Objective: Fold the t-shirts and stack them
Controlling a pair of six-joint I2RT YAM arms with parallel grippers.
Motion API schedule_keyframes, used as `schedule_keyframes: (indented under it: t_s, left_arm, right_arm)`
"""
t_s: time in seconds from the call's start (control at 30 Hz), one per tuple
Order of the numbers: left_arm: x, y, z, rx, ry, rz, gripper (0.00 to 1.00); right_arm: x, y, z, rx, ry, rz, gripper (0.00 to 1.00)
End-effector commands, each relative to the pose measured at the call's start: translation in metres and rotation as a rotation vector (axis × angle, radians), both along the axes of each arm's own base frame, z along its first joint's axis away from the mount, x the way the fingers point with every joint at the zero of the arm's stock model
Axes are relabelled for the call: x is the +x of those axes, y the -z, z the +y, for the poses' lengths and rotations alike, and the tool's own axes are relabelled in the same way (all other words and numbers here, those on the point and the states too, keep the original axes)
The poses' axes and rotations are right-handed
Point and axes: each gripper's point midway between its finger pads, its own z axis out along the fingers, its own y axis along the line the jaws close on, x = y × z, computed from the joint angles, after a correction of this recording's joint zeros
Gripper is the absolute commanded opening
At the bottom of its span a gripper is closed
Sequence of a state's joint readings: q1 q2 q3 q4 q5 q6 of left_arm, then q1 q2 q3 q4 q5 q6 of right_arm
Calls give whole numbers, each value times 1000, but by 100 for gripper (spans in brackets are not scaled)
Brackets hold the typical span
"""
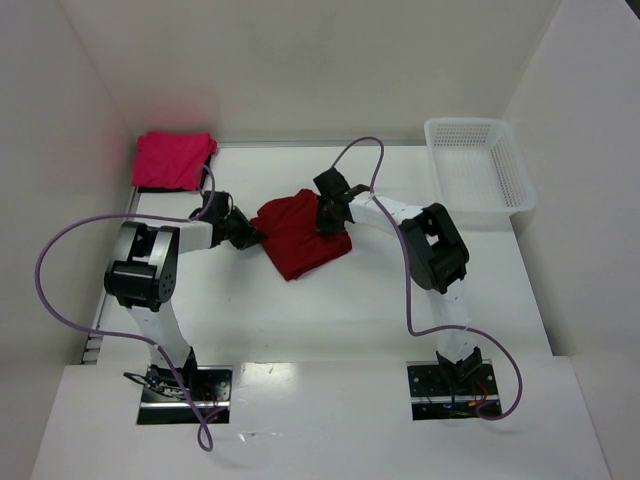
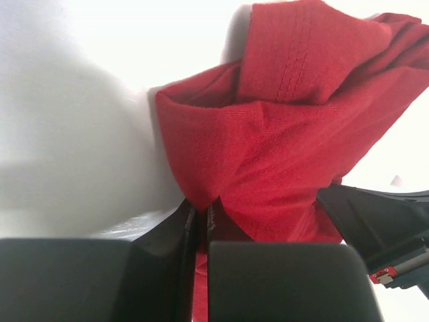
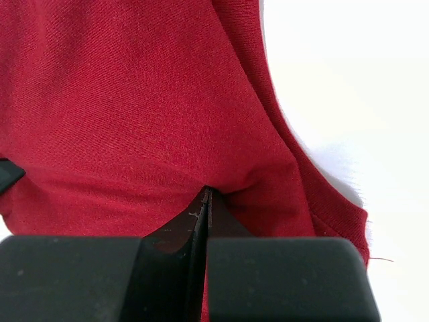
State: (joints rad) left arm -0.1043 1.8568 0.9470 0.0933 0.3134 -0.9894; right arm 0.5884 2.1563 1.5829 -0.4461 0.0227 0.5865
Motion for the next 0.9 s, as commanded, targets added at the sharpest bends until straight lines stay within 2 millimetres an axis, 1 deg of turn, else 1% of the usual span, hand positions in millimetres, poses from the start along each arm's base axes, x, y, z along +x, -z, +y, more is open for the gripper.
schedule_keyframes:
  t_s: [0.0,0.07,0.1,0.13,0.17,0.2,0.23,0.27,0.3,0.33,0.37,0.43,0.47,0.5,0.53,0.57,0.6,0.63,0.7,0.73,0.77,0.8,0.83,0.87]
  left_arm:
    - [-21,26,17,115,12,89,0]
    - [-17,20,12,95,38,65,0]
    - [-17,20,12,103,50,59,0]
    - [-10,13,10,98,63,33,0]
    - [-6,10,10,105,73,17,0]
    - [-3,6,10,115,87,5,0]
    - [-3,4,12,137,119,2,0]
    - [11,-9,14,165,127,-40,0]
    - [19,-16,20,191,127,-53,0]
    - [15,-12,24,231,167,-26,0]
    - [18,-11,27,252,179,-9,0]
    - [30,-21,38,276,185,-31,0]
    - [28,-20,38,276,187,-22,0]
    - [28,-21,43,271,193,-27,0]
    - [30,-26,49,278,186,-41,0]
    - [32,-28,50,286,198,-48,0]
    - [33,-28,55,294,198,-51,0]
    - [30,-25,55,298,210,-29,0]
    - [32,-23,61,283,239,-23,0]
    - [33,-20,60,273,245,-11,3]
    - [30,-12,59,248,268,3,10]
    - [33,-16,57,244,281,-14,28]
    - [32,-11,57,242,283,-4,38]
    - [29,-12,52,211,300,-11,47]
  right_arm:
    - [-26,21,-24,-107,2,96,0]
    - [-24,21,-23,-102,2,88,0]
    - [-23,17,-22,-97,3,80,0]
    - [-21,16,-21,-92,3,73,0]
    - [-19,13,-19,-80,3,55,0]
    - [-20,15,-18,-71,-2,59,0]
    - [-17,8,-16,-59,-2,40,0]
    - [-18,5,-14,-44,-8,37,0]
    - [-16,4,-12,-38,-8,28,0]
    - [-16,4,-12,-38,-8,28,0]
    - [-14,-1,-9,-24,-12,22,0]
    - [-11,-1,-13,-24,-3,22,0]
    - [-8,-9,-10,-13,-3,4,0]
    - [-5,-11,-9,-5,-3,-8,0]
    - [-2,-18,-8,1,2,-31,0]
    - [-1,-24,-8,4,-5,-44,0]
    - [-1,-24,-8,4,-5,-44,0]
    - [1,-25,-7,9,-5,-53,0]
    - [0,-25,-5,17,-11,-48,0]
    - [0,-25,-5,17,-11,-48,0]
    - [0,-27,-2,34,-20,-50,0]
    - [0,-27,-2,34,-20,-50,0]
    - [-1,-27,0,40,-25,-46,0]
    - [1,-28,1,45,-25,-54,0]
